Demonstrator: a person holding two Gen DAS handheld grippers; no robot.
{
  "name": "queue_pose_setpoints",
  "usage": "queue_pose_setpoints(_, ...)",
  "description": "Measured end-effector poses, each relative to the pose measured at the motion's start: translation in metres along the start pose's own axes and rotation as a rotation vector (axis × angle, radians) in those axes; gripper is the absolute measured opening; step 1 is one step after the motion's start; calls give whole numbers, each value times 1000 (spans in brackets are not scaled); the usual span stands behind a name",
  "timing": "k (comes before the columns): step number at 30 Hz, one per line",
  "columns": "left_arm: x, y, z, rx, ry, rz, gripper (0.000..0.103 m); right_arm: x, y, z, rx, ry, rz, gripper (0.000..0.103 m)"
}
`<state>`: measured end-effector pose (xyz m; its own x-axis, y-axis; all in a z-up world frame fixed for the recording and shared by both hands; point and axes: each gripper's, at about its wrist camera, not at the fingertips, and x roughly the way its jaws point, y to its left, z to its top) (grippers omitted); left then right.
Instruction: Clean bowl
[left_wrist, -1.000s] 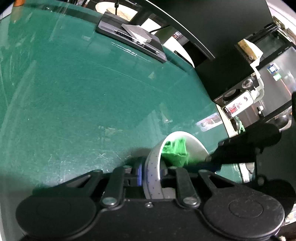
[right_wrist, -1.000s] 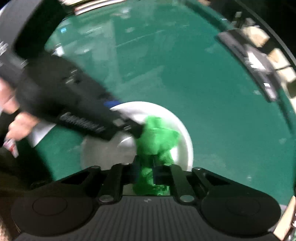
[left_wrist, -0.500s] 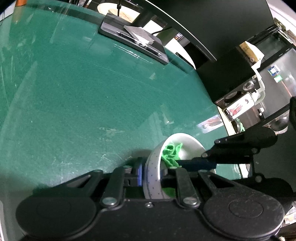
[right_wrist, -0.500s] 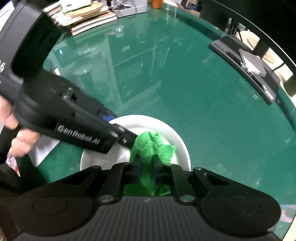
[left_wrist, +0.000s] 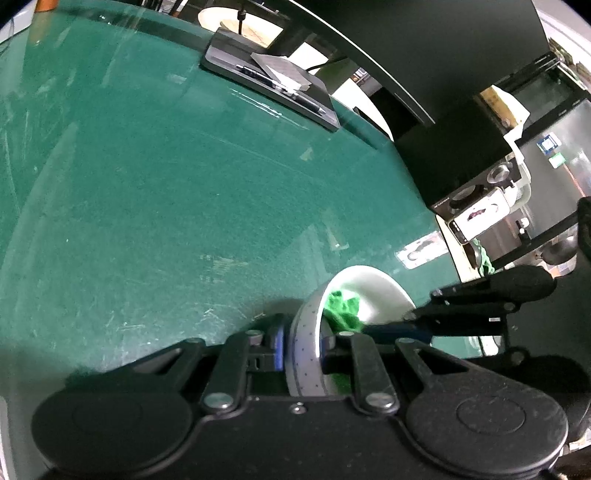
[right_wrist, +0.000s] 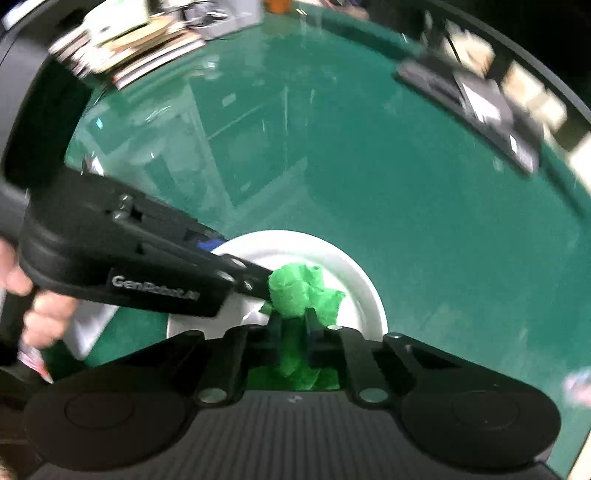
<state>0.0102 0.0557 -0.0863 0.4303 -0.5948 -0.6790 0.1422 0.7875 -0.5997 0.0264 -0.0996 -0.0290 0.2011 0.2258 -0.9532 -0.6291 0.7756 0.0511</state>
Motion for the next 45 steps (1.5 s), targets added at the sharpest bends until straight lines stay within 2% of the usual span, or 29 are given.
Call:
queue_pose_setpoints(4, 1, 0, 0, -2, -4, -1, 18, -3, 4, -4, -33, 10, -38, 9)
queue_pose_setpoints(8, 2, -1, 1, 4, -1, 2, 17, 3, 19, -6, -79, 9, -12, 10)
queue_pose_setpoints(12, 1, -1, 1, 4, -3, 6, 17, 5, 19, 2, -27, 10, 117, 10)
queue_pose_setpoints(14, 0, -1, 1, 8, -6, 10, 18, 6, 13, 2, 4, 32, 196, 10)
queue_pose_setpoints(16, 0, -2, 0, 10, -8, 11, 18, 5, 7, -1, 11, 66, 239, 10)
queue_pose_setpoints(18, 0, -2, 1, 15, -6, 13, 17, 3, 4, -3, -26, 90, 206, 9)
queue_pose_setpoints(22, 1, -6, 2, 39, -1, 24, 17, -2, 6, 0, -112, 69, 14, 9)
queue_pose_setpoints(23, 2, -6, 2, 43, -1, 26, 18, -1, 6, 2, -103, 59, -2, 10)
queue_pose_setpoints(29, 2, -6, 3, 42, -7, 39, 17, 4, 26, 0, -122, -5, -13, 13)
queue_pose_setpoints(35, 1, -5, 3, 41, -7, 38, 17, -3, 24, -12, -149, 38, 74, 12)
queue_pose_setpoints(40, 2, -8, 3, 57, -5, 41, 18, -2, 4, -5, -95, 49, 6, 10)
queue_pose_setpoints(43, 2, -9, 3, 62, -5, 46, 18, 3, 12, 0, -83, 18, -24, 14)
queue_pose_setpoints(45, 2, -9, 4, 59, -6, 46, 18, 5, 20, 0, -94, 5, -10, 16)
